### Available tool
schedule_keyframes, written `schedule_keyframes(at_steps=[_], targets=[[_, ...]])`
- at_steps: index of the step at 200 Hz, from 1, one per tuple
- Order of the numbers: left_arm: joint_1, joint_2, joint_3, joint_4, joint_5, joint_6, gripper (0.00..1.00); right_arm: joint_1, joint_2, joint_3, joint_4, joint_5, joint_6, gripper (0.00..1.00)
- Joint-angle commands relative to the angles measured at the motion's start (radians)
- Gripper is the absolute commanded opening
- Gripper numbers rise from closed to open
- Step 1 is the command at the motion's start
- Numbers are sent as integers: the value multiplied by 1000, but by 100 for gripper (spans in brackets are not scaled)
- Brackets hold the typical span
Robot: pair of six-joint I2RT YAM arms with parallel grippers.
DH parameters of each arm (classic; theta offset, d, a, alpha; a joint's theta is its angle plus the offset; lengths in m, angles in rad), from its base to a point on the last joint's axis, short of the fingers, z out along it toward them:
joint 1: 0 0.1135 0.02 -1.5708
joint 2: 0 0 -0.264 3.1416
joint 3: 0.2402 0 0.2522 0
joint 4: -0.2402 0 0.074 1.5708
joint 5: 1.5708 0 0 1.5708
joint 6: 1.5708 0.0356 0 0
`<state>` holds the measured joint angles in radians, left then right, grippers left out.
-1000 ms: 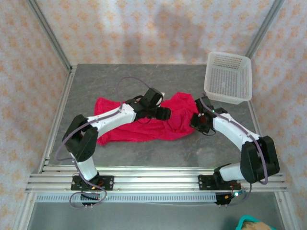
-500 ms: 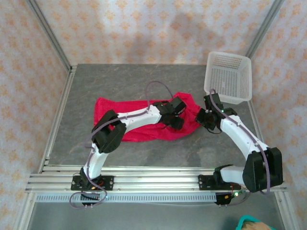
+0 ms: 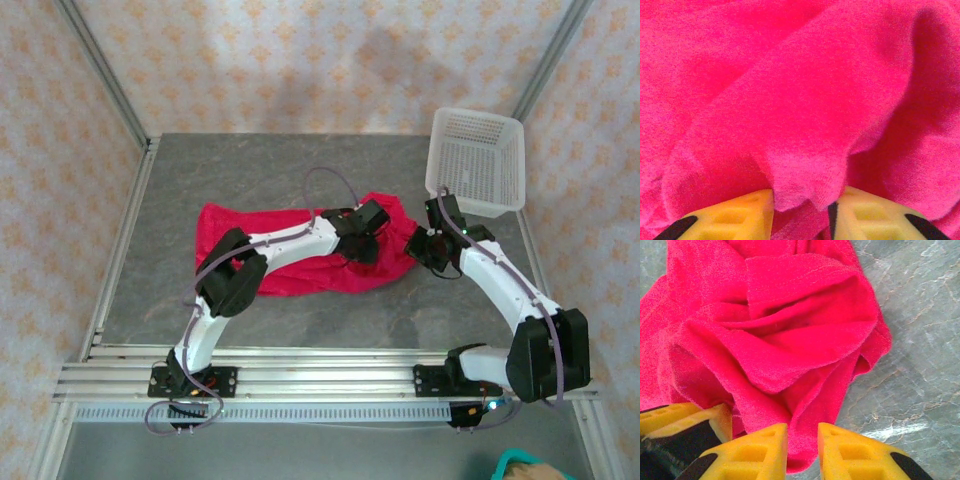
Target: Fold the inside-out t-shirt
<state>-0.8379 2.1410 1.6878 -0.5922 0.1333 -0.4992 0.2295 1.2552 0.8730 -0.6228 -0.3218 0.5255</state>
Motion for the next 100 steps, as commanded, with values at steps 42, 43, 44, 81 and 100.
schedule_keyframes(at_steps=[42,43,44,81,100], targets=[[15,49,66,-55,-37,-8,0,30,0,-27,37,-20,22,20],[15,48,67,-56,-37,-8,0,30,1,-27,38,-21,22,20],[14,47,67,-56,-36,-7,0,30,2,-28,41,-21,23,20],[23,-6,84,-93,-31,8,0,69,77,-47,132,-41,55,19],[40,-63,84,-89,24,-8,0,71,156,-59,196,-50,64,18]])
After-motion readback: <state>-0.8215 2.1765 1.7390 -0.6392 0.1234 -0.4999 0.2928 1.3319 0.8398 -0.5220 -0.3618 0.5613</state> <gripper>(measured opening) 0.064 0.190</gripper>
